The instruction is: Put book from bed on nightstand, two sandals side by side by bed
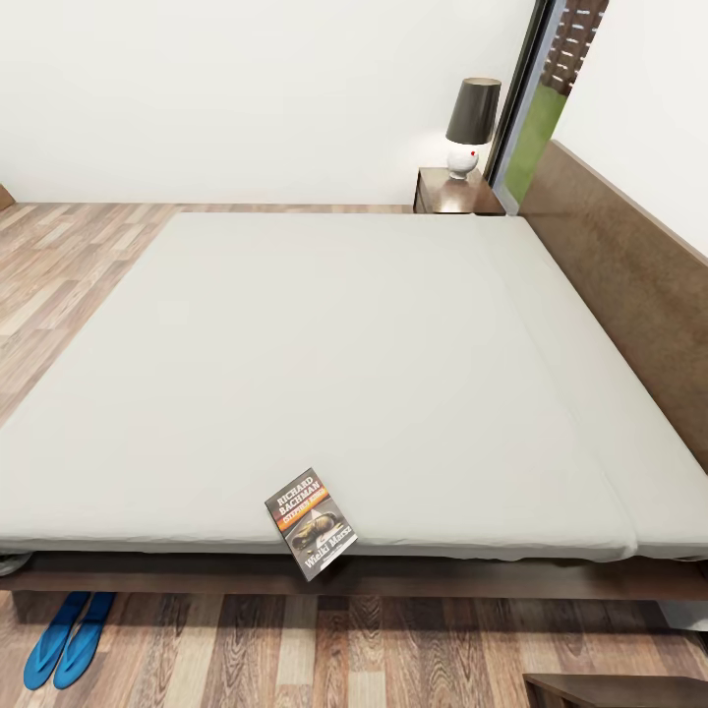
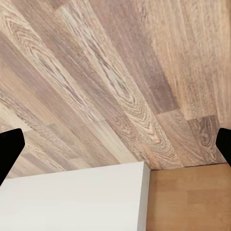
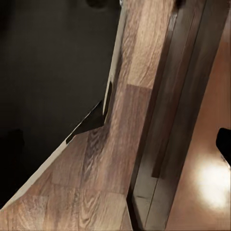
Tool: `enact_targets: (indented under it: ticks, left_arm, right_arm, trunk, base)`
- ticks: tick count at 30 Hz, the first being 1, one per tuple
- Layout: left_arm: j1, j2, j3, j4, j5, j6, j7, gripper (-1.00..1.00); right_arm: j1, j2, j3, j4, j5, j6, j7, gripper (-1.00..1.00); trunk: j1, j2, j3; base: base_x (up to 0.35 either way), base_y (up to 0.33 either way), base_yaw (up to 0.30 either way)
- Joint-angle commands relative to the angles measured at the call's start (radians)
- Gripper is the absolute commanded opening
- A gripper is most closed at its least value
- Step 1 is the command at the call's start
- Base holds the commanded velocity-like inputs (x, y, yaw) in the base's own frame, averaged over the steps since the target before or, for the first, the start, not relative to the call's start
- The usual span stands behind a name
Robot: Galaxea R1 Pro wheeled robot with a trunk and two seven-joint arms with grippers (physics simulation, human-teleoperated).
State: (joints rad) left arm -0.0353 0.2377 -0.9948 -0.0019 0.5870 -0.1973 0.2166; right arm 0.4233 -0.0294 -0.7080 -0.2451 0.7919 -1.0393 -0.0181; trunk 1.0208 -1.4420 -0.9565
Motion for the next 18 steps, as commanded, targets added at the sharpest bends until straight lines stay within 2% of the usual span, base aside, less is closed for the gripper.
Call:
enact_targets:
  ticks: [1,2,3,8,11,18]
  left_arm:
    - [0.000,0.000,-0.008,0.000,0.007,-0.002,0.003,1.00]
    - [0.000,0.000,-0.008,0.000,0.007,-0.002,0.003,1.00]
    - [0.000,0.000,-0.008,0.000,0.007,-0.002,0.003,1.00]
    - [0.000,0.001,-0.008,0.000,0.007,-0.003,0.002,1.00]
    - [0.000,0.001,-0.008,0.000,0.008,-0.002,0.002,1.00]
    - [0.000,0.000,-0.008,0.000,0.008,-0.002,0.002,1.00]
  right_arm:
    - [0.000,0.020,-0.009,-0.034,0.009,-0.002,0.004,1.00]
    - [0.001,0.037,-0.009,-0.064,0.009,-0.001,0.011,1.00]
    - [0.001,0.067,-0.010,-0.122,0.007,0.000,0.032,1.00]
    - [0.001,0.118,-0.015,-0.241,-0.002,0.003,0.094,1.00]
    - [0.002,0.137,-0.017,-0.291,-0.005,0.005,0.119,1.00]
    - [0.002,0.155,-0.020,-0.358,-0.009,0.007,0.140,1.00]
  trunk:
    - [0.000,0.000,0.000]
    - [0.000,0.000,0.000]
    - [0.000,0.000,0.000]
    - [0.000,0.000,0.000]
    - [0.000,0.000,0.000]
    - [0.000,0.000,0.000]
  base:
    - [0.000,0.000,0.000]
    - [0.000,0.000,0.000]
    - [0.000,0.000,0.000]
    - [0.000,0.000,0.000]
    - [0.000,0.000,0.000]
    - [0.000,0.000,0.000]
